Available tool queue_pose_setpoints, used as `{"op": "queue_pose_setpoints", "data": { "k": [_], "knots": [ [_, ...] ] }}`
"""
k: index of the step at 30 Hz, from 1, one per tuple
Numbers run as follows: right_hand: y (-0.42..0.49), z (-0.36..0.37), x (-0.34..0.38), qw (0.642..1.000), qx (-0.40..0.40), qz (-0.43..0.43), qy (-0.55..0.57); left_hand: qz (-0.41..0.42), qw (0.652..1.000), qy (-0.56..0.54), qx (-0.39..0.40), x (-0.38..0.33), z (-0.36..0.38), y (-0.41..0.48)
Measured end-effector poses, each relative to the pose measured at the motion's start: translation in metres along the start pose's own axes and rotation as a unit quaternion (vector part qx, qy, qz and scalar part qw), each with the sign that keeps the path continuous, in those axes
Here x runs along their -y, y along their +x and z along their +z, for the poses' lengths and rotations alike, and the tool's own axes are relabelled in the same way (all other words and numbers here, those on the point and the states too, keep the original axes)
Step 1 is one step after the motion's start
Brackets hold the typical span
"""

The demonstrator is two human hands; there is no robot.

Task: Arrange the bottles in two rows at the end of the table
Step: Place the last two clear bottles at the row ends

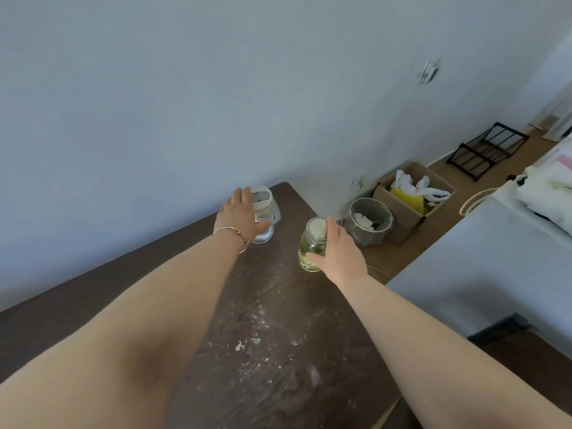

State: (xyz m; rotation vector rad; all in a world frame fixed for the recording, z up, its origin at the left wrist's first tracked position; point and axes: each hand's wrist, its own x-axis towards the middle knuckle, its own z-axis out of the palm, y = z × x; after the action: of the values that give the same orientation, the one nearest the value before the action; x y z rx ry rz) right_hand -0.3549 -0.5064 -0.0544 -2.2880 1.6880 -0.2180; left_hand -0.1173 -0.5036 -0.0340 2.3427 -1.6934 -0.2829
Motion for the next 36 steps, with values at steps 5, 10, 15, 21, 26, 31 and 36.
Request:
{"op": "queue_pose_setpoints", "data": {
  "k": [5, 10, 15, 21, 26, 31, 36],
  "knots": [
    [0.01, 0.018, -0.005, 0.988, -0.049, 0.045, 0.138, -0.058, 0.983, -0.175, 0.002, 0.006, 0.02, 0.026],
    [0.015, 0.028, -0.007, 0.965, -0.052, 0.094, 0.241, -0.113, 0.933, -0.343, -0.014, 0.01, 0.031, 0.028],
    [0.016, 0.031, -0.005, 0.958, -0.045, 0.106, 0.263, -0.123, 0.913, -0.387, -0.024, 0.011, 0.033, 0.023],
    [0.01, 0.024, -0.002, 0.961, -0.046, 0.109, 0.248, -0.112, 0.922, -0.368, -0.04, 0.012, 0.029, -0.002],
    [-0.011, 0.015, 0.003, 0.961, -0.042, 0.104, 0.253, -0.122, 0.923, -0.363, -0.047, 0.014, 0.018, -0.038],
    [-0.042, 0.001, 0.015, 0.961, -0.039, 0.081, 0.263, -0.153, 0.914, -0.372, -0.057, 0.013, 0.002, -0.087],
    [-0.083, -0.017, 0.027, 0.955, -0.033, 0.041, 0.29, -0.173, 0.903, -0.384, -0.087, 0.011, -0.021, -0.153]
  ]
}}
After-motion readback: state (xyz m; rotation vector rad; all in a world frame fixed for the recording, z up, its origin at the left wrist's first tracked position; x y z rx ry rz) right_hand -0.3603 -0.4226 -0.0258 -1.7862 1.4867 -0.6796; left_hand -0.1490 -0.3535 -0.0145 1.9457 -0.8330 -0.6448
